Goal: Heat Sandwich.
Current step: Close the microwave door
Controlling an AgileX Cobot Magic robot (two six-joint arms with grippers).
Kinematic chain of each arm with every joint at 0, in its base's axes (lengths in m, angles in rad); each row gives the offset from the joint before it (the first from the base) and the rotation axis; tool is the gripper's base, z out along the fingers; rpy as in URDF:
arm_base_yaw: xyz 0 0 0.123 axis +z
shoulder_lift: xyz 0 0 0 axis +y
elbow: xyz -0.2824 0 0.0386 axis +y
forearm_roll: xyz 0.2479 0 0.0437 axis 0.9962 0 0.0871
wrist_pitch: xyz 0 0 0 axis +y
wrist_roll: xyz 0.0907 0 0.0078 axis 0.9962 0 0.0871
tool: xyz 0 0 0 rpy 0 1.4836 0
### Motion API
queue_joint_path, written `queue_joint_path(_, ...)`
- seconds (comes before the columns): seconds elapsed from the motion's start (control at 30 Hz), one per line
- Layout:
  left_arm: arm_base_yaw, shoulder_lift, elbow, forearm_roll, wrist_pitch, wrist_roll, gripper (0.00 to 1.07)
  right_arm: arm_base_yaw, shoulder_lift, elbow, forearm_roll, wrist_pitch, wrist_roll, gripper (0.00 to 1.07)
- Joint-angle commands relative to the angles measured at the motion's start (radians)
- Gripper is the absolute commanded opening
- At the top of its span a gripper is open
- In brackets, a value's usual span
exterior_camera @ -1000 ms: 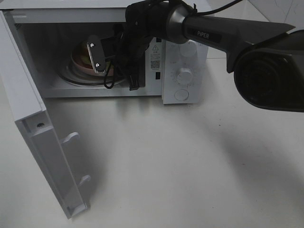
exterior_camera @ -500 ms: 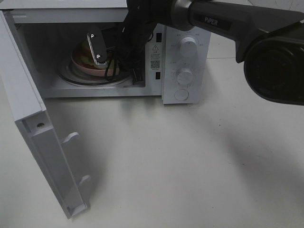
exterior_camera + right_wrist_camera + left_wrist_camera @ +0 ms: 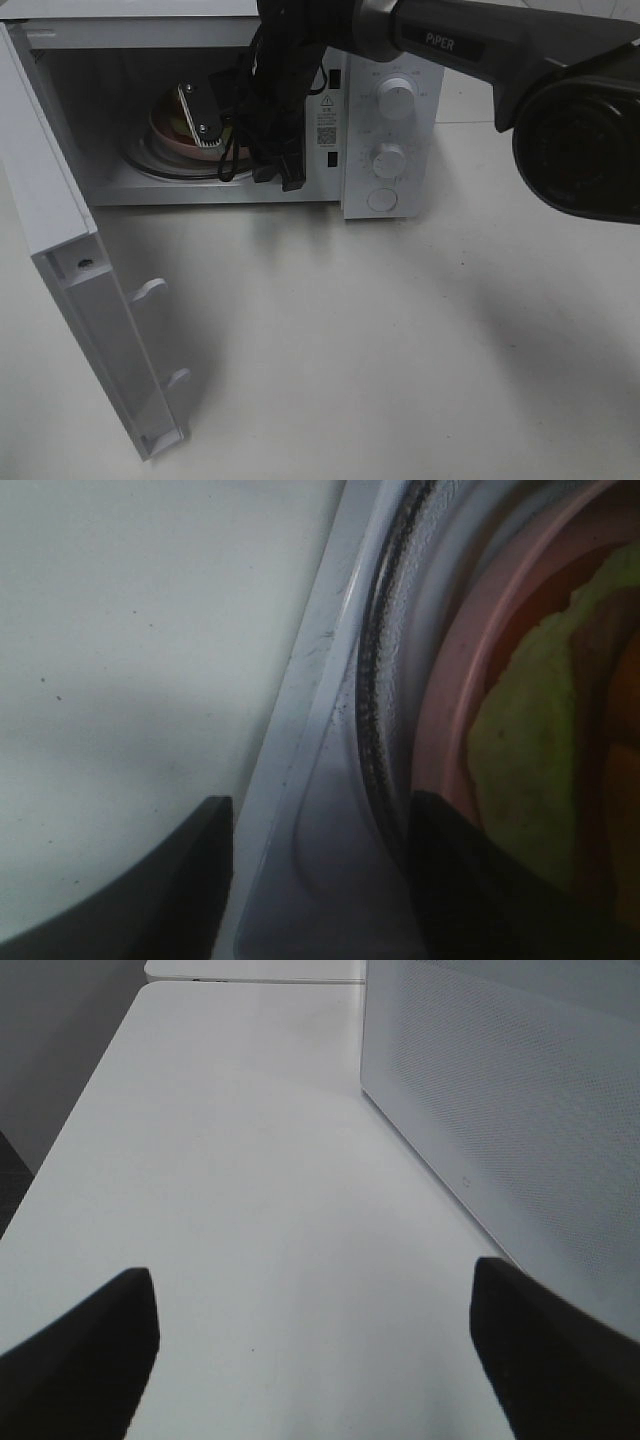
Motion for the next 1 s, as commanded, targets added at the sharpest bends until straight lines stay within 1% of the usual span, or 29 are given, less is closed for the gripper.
queue_joint_path(0.03,-0.005,-0.018,0.003,0.002,-0.016,-0.008,0.81,0.012,-0.028,0.006,0.012,0.041,-0.014,0.53)
queue_joint_path(0.2,-0.005,-0.018,0.003,0.002,-0.016,-0.008,0.81,0.015,-0.051,0.044,0.018,0.047,-0.014,0.53)
queue_joint_path(0.23,-0.005,-0.018,0.003,0.002,-0.016,-0.008,0.81,0.015,-0.076,0.095,0.018,0.042,-0.025,0.53)
queue_joint_path(0.3,-0.005,-0.018,0.003,0.002,-0.016,-0.008,0.81,0.016,-0.105,0.155,0.018,0.037,-0.041,0.53)
queue_joint_path(0.33,-0.005,-0.018,0.003,0.002,-0.016,-0.008,0.81,0.021,-0.138,0.211,0.016,0.026,-0.050,0.53)
queue_joint_path(0.37,-0.005,-0.018,0.003,0.002,-0.016,-0.008,0.81,0.021,-0.138,0.211,0.016,0.026,-0.050,0.53)
queue_joint_path(0.47,-0.005,-0.018,0.003,0.002,-0.016,-0.008,0.81,0.026,-0.188,0.301,0.013,-0.001,-0.051,0.53)
queue_joint_path(0.5,-0.005,-0.018,0.003,0.002,-0.016,-0.008,0.81,0.038,-0.216,0.349,0.012,-0.006,-0.051,0.53)
queue_joint_path(0.53,-0.005,-0.018,0.003,0.002,-0.016,-0.008,0.81,0.038,-0.216,0.349,0.012,-0.006,-0.051,0.53)
queue_joint_path(0.63,-0.005,-0.018,0.003,0.002,-0.016,-0.008,0.81,0.053,-0.266,0.420,0.000,-0.013,-0.050,0.53)
queue_joint_path(0.67,-0.005,-0.018,0.003,0.002,-0.016,-0.008,0.81,0.053,-0.266,0.420,0.000,-0.013,-0.050,0.53)
queue_joint_path(0.7,-0.005,-0.018,0.003,0.002,-0.016,-0.008,0.81,0.061,-0.295,0.456,0.000,-0.012,-0.045,0.53)
queue_joint_path(0.77,-0.005,-0.018,0.003,0.002,-0.016,-0.008,0.81,0.076,-0.323,0.492,0.000,-0.012,-0.033,0.52)
queue_joint_path(0.83,-0.005,-0.018,0.003,0.002,-0.016,-0.008,0.81,0.084,-0.369,0.538,0.000,-0.008,0.009,0.52)
queue_joint_path(0.93,-0.005,-0.018,0.003,0.002,-0.016,-0.008,0.81,0.084,-0.396,0.568,0.000,-0.001,0.045,0.52)
queue_joint_path(0.97,-0.005,-0.018,0.003,0.002,-0.016,-0.008,0.81,0.084,-0.422,0.602,0.000,0.013,0.075,0.52)
queue_joint_path(1.0,-0.005,-0.018,0.003,0.002,-0.016,-0.008,0.81,0.084,-0.422,0.602,0.000,0.013,0.075,0.52)
